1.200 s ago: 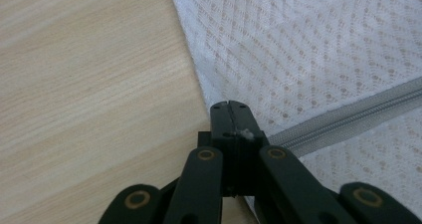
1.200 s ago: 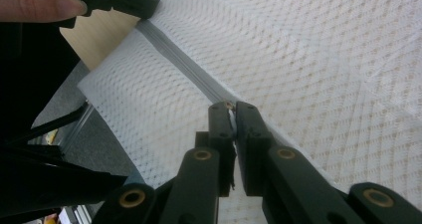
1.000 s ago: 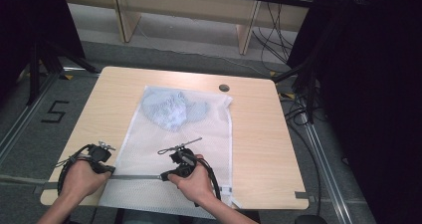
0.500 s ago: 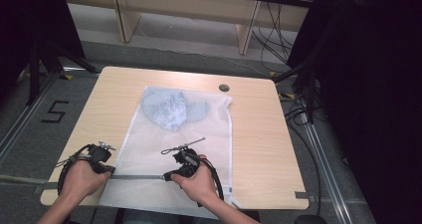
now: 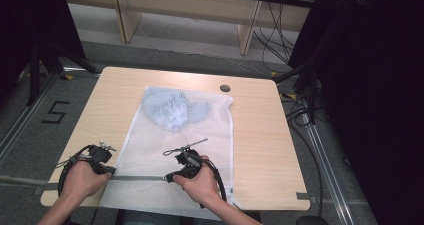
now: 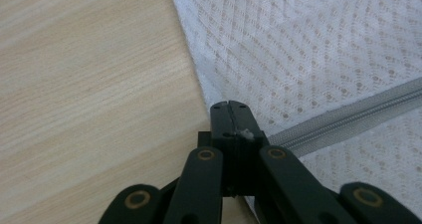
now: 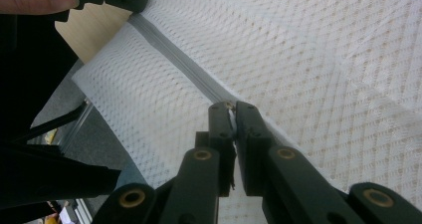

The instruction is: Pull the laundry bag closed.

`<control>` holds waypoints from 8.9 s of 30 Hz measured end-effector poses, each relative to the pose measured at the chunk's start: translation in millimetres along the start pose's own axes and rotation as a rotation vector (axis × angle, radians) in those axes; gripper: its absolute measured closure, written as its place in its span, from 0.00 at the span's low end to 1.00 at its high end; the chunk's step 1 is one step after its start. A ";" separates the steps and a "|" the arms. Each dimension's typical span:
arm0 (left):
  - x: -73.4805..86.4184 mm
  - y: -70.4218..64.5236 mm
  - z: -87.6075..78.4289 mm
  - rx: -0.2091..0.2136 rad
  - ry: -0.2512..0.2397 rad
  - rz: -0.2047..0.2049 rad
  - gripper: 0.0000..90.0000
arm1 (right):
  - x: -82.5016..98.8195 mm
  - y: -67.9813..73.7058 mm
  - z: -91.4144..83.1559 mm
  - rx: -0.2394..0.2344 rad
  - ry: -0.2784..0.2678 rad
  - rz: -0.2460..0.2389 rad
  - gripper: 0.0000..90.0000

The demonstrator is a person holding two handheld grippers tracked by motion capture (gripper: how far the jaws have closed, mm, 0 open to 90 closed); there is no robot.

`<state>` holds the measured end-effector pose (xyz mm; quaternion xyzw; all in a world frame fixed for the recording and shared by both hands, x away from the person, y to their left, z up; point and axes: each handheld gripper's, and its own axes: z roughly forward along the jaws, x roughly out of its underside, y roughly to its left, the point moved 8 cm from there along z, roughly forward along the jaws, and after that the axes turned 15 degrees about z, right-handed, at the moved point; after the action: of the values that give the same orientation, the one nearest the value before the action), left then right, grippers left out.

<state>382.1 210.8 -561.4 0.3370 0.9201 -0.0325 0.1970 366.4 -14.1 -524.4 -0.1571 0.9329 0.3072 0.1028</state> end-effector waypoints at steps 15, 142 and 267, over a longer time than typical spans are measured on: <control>0.0 0.0 -0.1 -0.001 0.003 0.001 1.00 | 2.0 -2.8 -4.4 -0.002 -0.004 0.016 0.97; -0.6 0.3 -0.1 -0.010 0.012 0.015 1.00 | 25.2 -65.8 -44.5 0.066 0.018 0.100 0.97; -3.7 -3.9 1.6 -0.024 0.005 0.019 1.00 | 48.7 -139.8 -103.9 0.193 0.073 0.198 0.97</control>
<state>382.8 205.2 -561.7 0.3432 0.9177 -0.0187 0.1991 361.1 -194.7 -531.9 -0.0648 0.9722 0.2186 0.0527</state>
